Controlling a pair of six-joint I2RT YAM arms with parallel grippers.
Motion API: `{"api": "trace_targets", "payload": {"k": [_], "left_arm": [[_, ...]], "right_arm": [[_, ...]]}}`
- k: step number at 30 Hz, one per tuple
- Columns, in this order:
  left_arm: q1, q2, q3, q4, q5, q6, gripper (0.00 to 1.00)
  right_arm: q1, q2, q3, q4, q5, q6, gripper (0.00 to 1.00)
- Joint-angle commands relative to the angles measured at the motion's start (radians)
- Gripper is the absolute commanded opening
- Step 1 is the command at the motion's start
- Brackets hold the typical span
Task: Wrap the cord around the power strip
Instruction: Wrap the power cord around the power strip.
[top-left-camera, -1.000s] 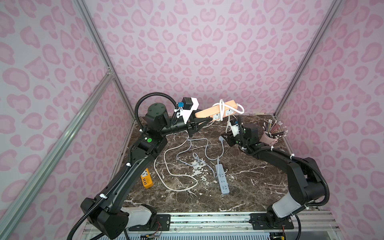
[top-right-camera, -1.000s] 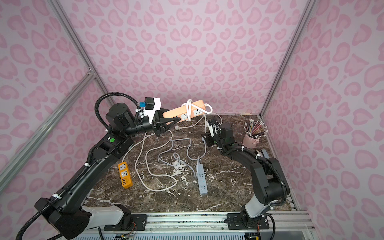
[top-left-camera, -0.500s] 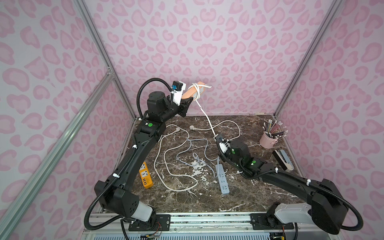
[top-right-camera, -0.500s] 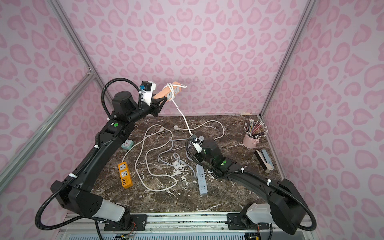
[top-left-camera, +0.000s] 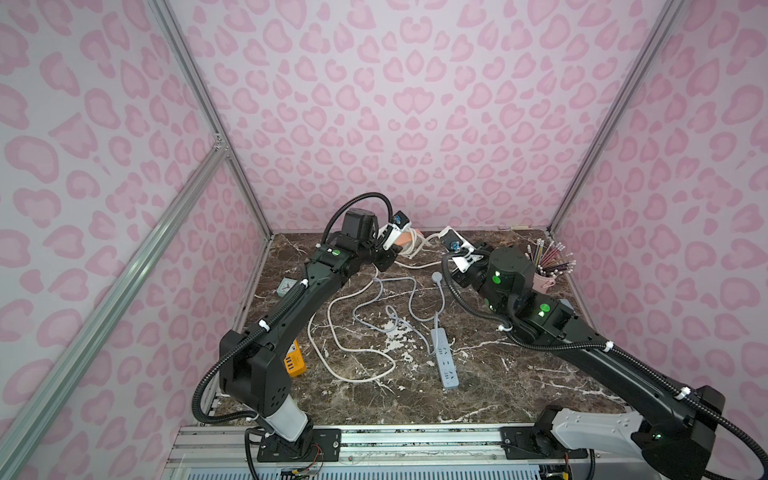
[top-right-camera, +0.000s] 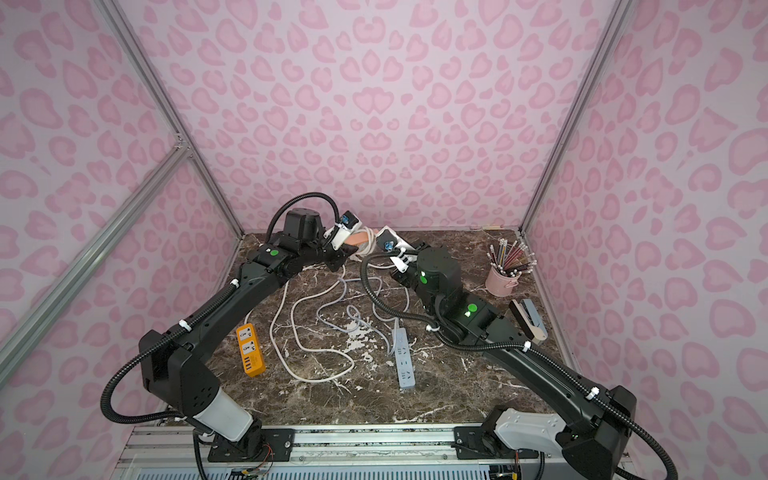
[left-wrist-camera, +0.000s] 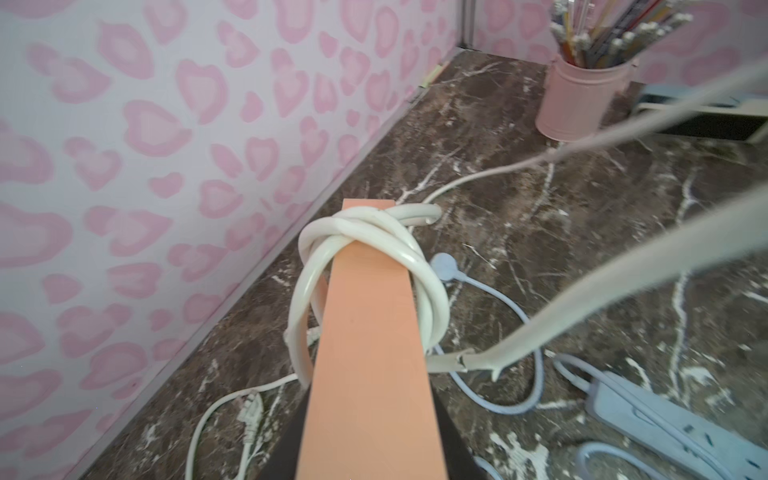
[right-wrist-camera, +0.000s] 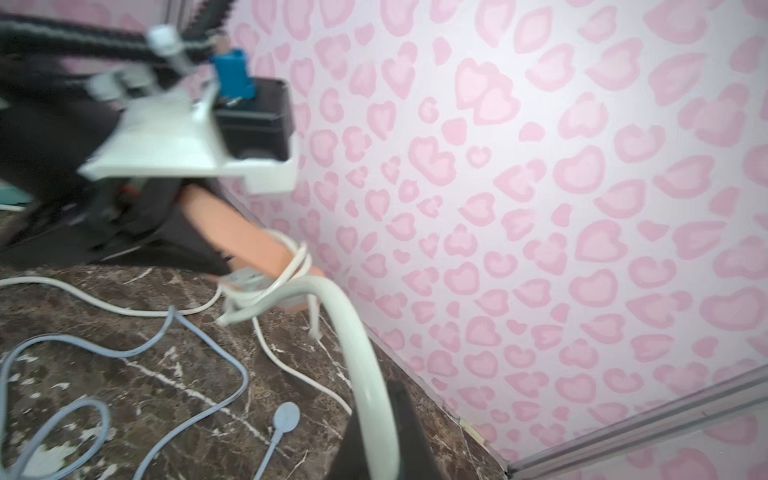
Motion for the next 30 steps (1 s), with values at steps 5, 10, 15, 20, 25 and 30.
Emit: {"api": "trace_targets", "payload": {"k": [5, 10, 15, 20, 25, 30], "left_arm": [[-0.133, -0.111, -0.053, -0.14, 0.484, 0.243, 0.03], [-0.156, -0.179, -0.018, -0.113, 0.755, 0.266, 0.03], [-0.136, -0.302, -0.094, 0.236, 0.761, 0.014, 0.03], [-0.13, -0.346, -0.09, 0.425, 0.702, -0.14, 0.02], [-0.127, -0.36, -0.101, 0.545, 0.626, -0.237, 0.02], [-0.112, -0.361, -0.114, 0.667, 0.57, -0.349, 0.02]], "right_arm": [[-0.213, 0.149, 0.215, -0.02, -0.391, 0.112, 0.0], [-0.399, 0.293, 0.272, -0.067, -0.732, 0.249, 0.0], [-0.454, 0.335, 0.139, 0.025, -0.919, 0.33, 0.05], [-0.455, 0.338, 0.01, 0.161, -0.968, 0.406, 0.31], [-0.447, 0.357, -0.082, 0.323, -0.998, 0.488, 0.47], [-0.439, 0.369, -0.17, 0.457, -0.929, 0.551, 0.47]]}}
